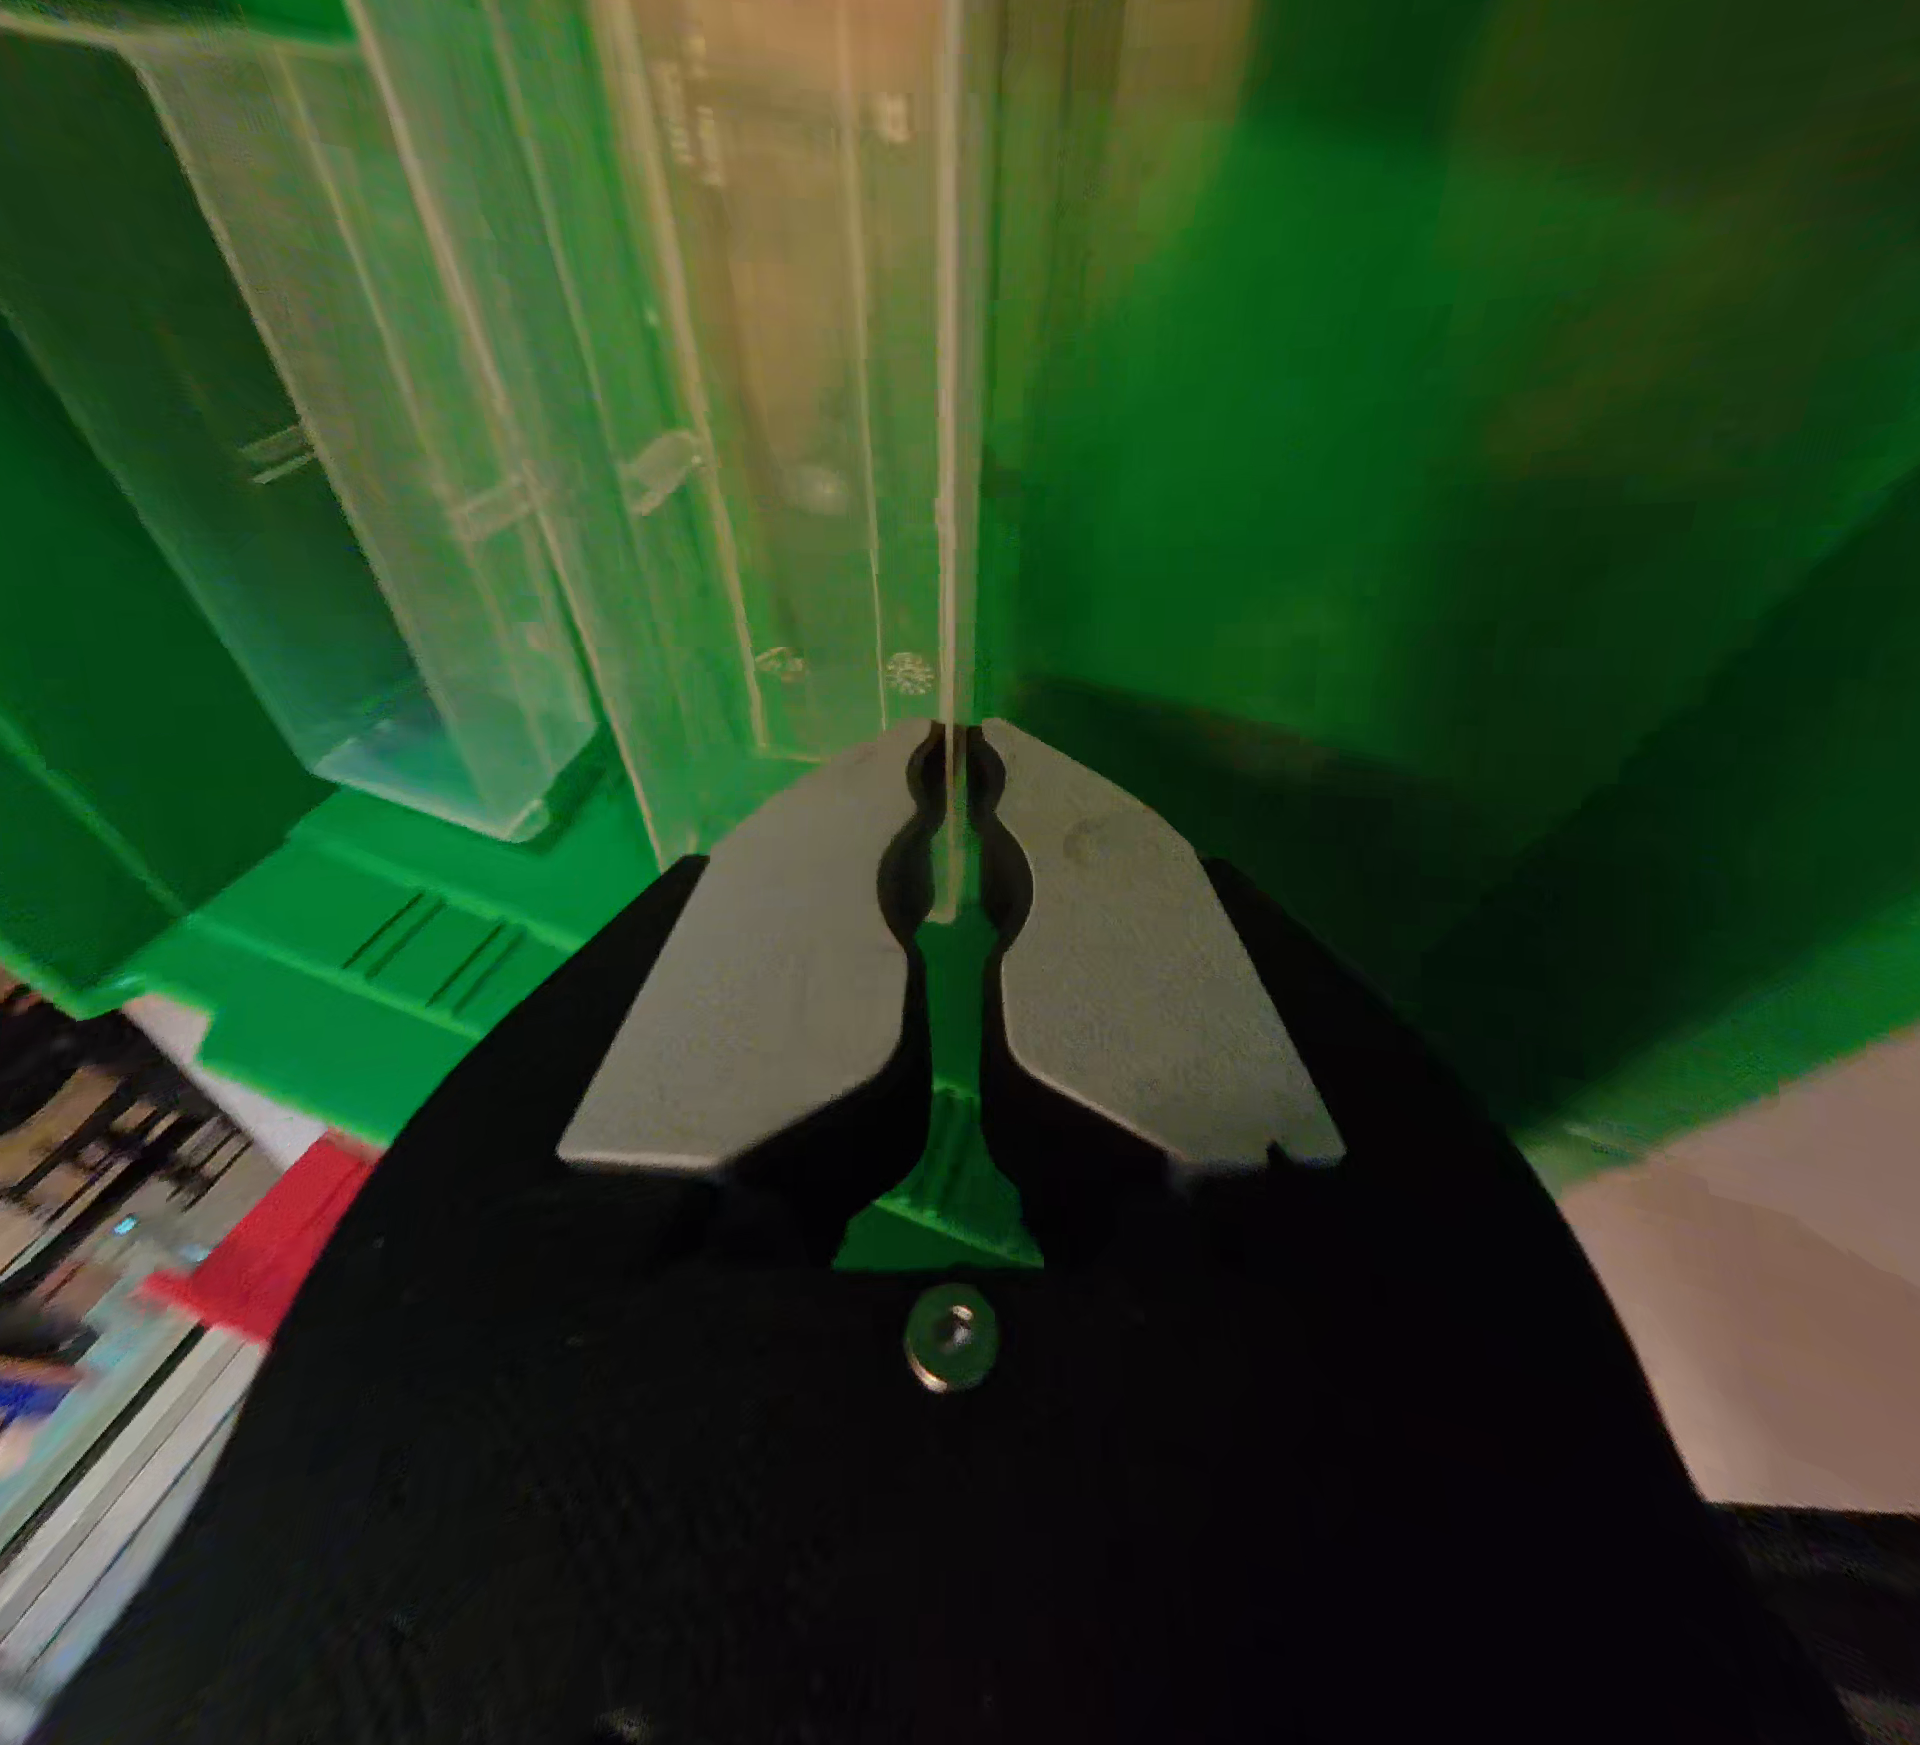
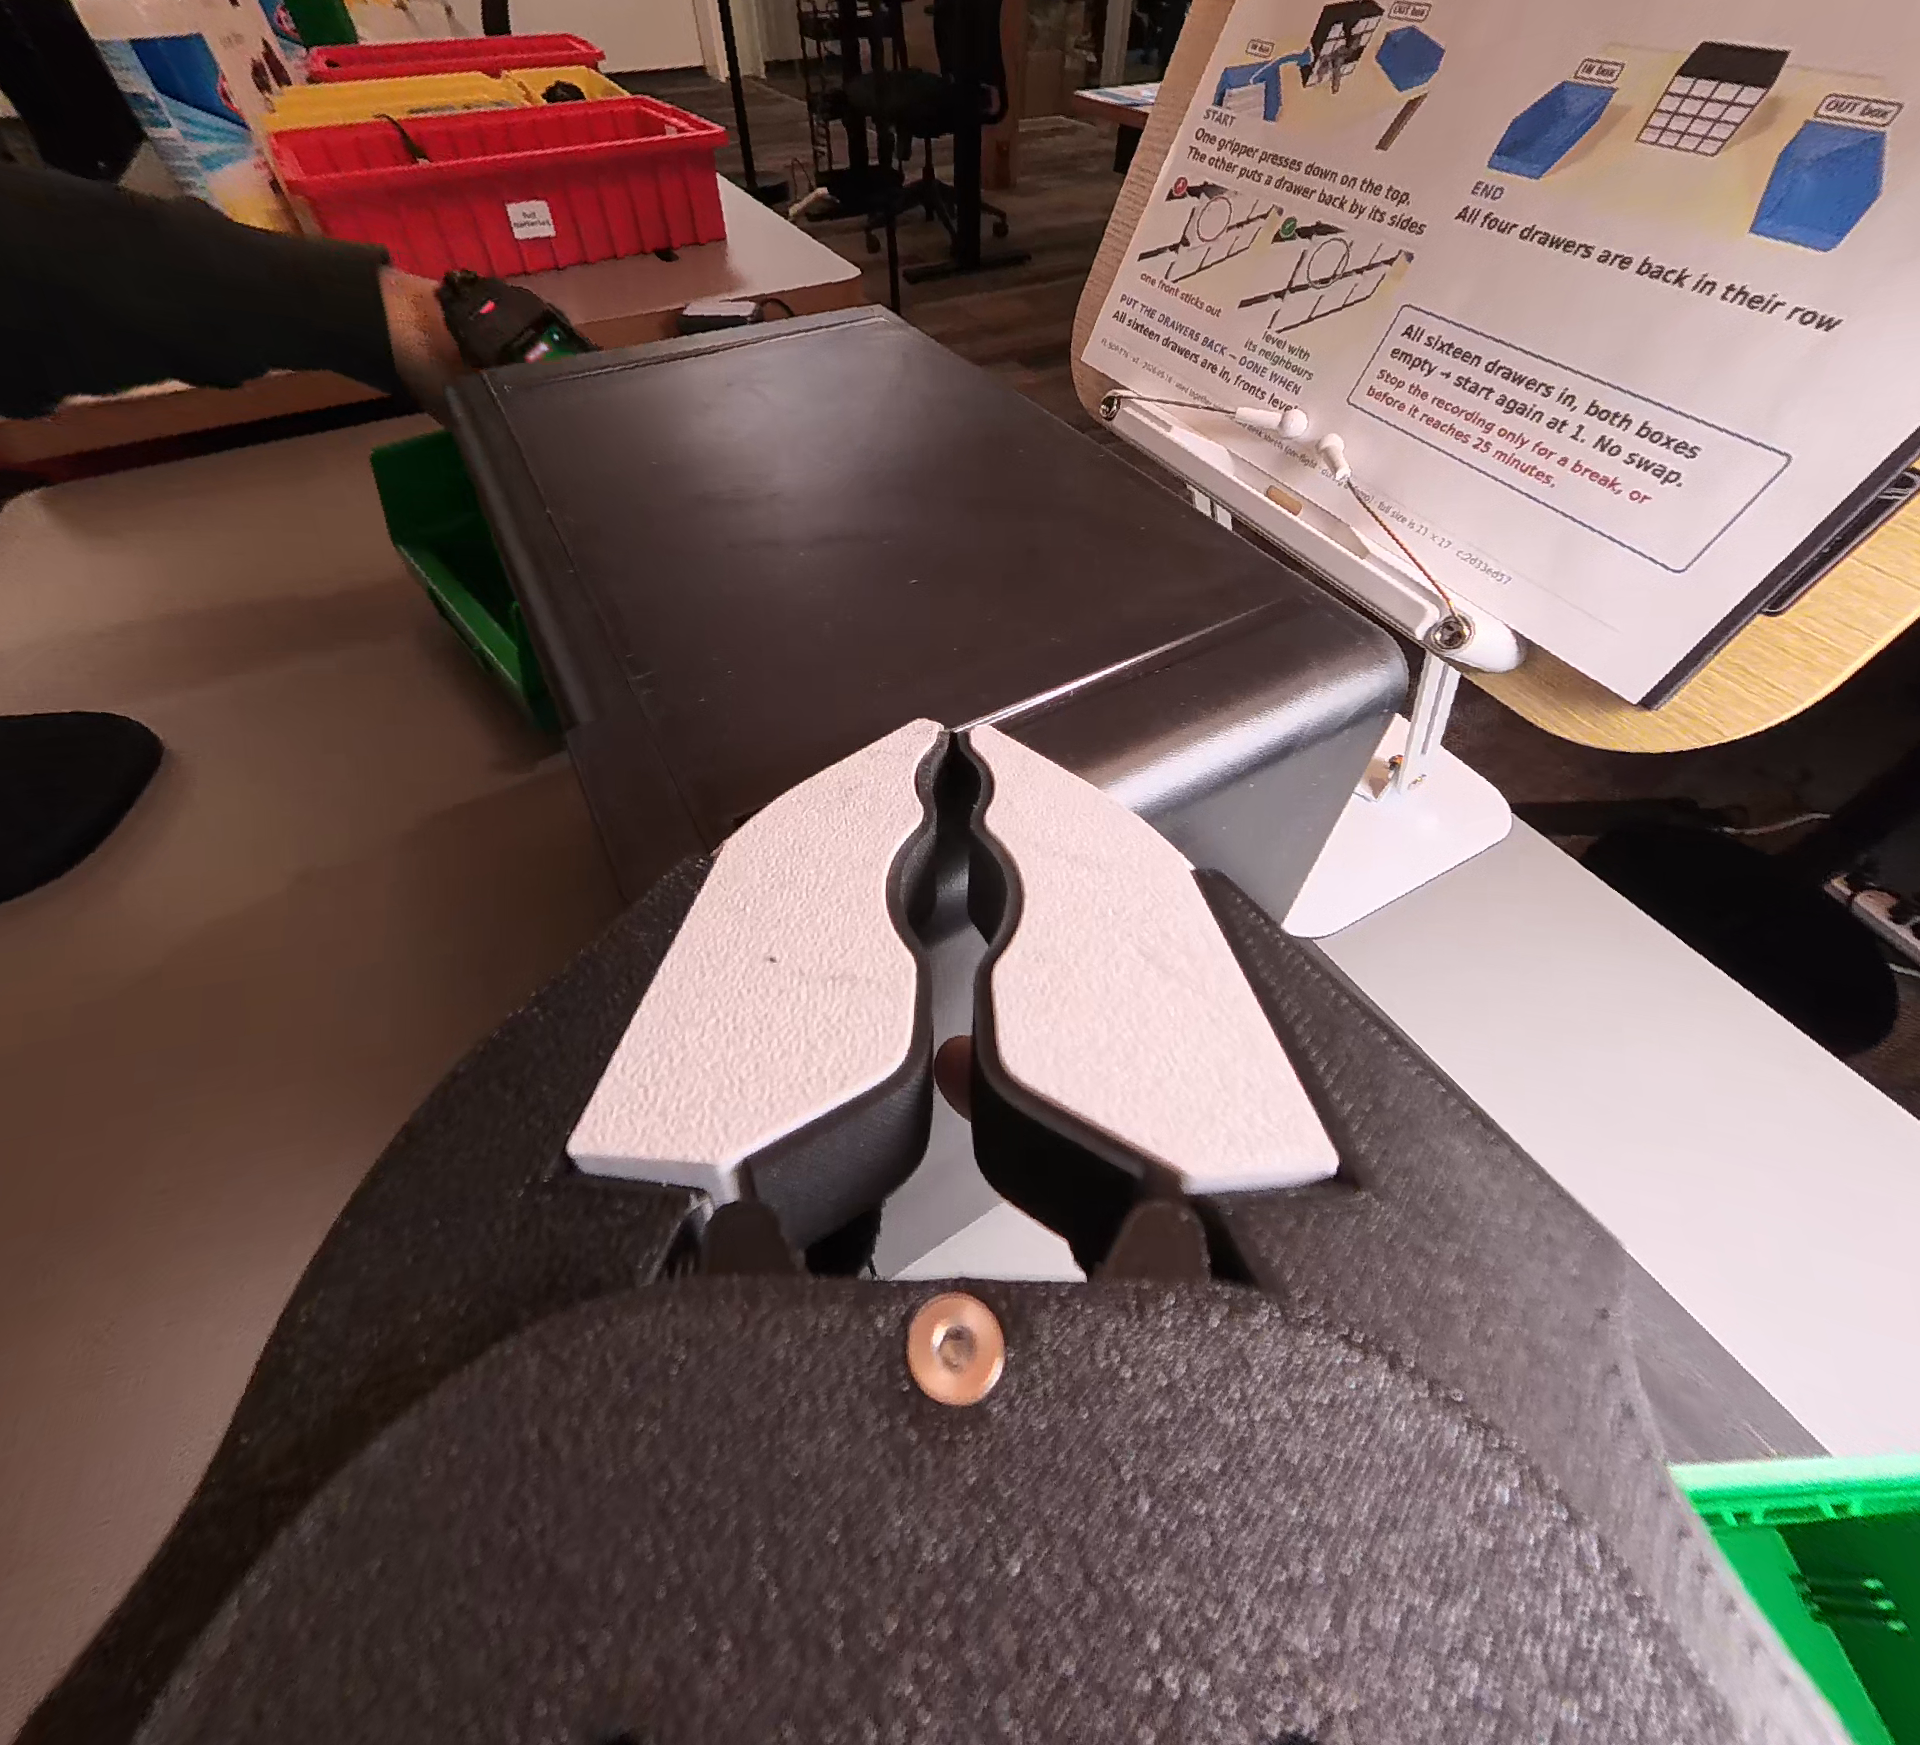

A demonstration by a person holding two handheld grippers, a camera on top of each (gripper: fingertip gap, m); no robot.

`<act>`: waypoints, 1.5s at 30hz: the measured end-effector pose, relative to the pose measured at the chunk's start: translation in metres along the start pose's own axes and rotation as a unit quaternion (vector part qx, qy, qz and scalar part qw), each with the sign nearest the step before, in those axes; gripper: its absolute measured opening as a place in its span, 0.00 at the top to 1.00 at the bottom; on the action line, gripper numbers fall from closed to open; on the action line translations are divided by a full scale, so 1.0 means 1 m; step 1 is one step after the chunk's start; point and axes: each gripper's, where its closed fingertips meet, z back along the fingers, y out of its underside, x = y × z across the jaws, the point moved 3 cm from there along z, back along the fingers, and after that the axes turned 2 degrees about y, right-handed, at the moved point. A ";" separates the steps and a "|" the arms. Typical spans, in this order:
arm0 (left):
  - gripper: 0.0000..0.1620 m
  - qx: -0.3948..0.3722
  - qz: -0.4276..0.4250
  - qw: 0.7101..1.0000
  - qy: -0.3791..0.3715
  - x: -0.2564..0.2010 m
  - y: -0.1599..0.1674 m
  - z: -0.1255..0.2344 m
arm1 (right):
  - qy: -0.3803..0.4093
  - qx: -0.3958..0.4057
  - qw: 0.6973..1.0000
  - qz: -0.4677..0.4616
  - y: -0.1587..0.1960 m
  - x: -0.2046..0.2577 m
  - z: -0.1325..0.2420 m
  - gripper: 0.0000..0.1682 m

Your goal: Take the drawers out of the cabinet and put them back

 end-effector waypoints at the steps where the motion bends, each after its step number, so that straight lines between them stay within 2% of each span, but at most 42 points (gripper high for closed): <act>1: 0.96 -0.011 0.001 1.000 0.015 -0.006 -0.002 0.004 | 0.000 0.000 1.000 0.000 0.000 0.000 0.000 1.00; 7: 0.84 -0.087 -0.015 0.991 0.103 -0.041 -0.004 0.030 | 0.005 0.003 1.000 0.004 0.000 0.000 0.000 1.00; 10: 0.81 -0.110 -0.040 0.986 0.117 -0.048 0.005 0.045 | 0.005 0.002 1.000 0.002 0.000 0.000 0.000 1.00; 16: 0.76 -0.073 -0.109 0.990 0.056 -0.043 0.035 0.038 | 0.001 -0.001 1.000 -0.003 0.000 0.000 0.000 1.00; 20: 0.74 -0.066 -0.142 0.987 0.026 -0.046 0.036 0.019 | -0.001 -0.002 1.000 -0.005 0.000 0.000 0.000 1.00; 22: 0.75 -0.075 -0.148 0.986 0.014 -0.046 0.031 0.012 | -0.002 -0.003 1.000 -0.007 0.000 0.000 0.000 1.00; 24: 0.83 -0.073 -0.155 0.985 -0.016 -0.044 0.028 0.006 | -0.003 -0.004 1.000 -0.009 0.000 0.000 0.000 1.00; 25: 0.83 -0.070 -0.155 0.985 -0.029 -0.042 0.028 0.005 | -0.003 -0.004 1.000 -0.009 0.000 0.000 0.000 1.00; 28: 0.86 -0.087 -0.126 0.988 -0.030 -0.044 0.028 0.015 | -0.003 -0.004 1.000 -0.008 0.000 0.000 0.000 1.00; 32: 0.88 -0.140 -0.080 0.987 -0.023 -0.046 0.031 0.059 | -0.003 -0.005 1.000 -0.007 0.000 0.000 0.000 1.00; 37: 0.88 -0.206 -0.054 0.977 -0.028 -0.059 0.033 0.132 | 0.000 -0.002 1.000 -0.003 0.000 0.000 0.000 1.00; 41: 0.88 -0.260 -0.071 0.963 -0.009 -0.095 0.018 0.199 | 0.003 -0.001 1.000 -0.002 0.000 0.000 0.000 1.00; 45: 0.88 -0.322 -0.109 0.939 0.051 -0.150 -0.010 0.265 | 0.004 -0.002 1.000 -0.004 0.000 0.000 0.000 1.00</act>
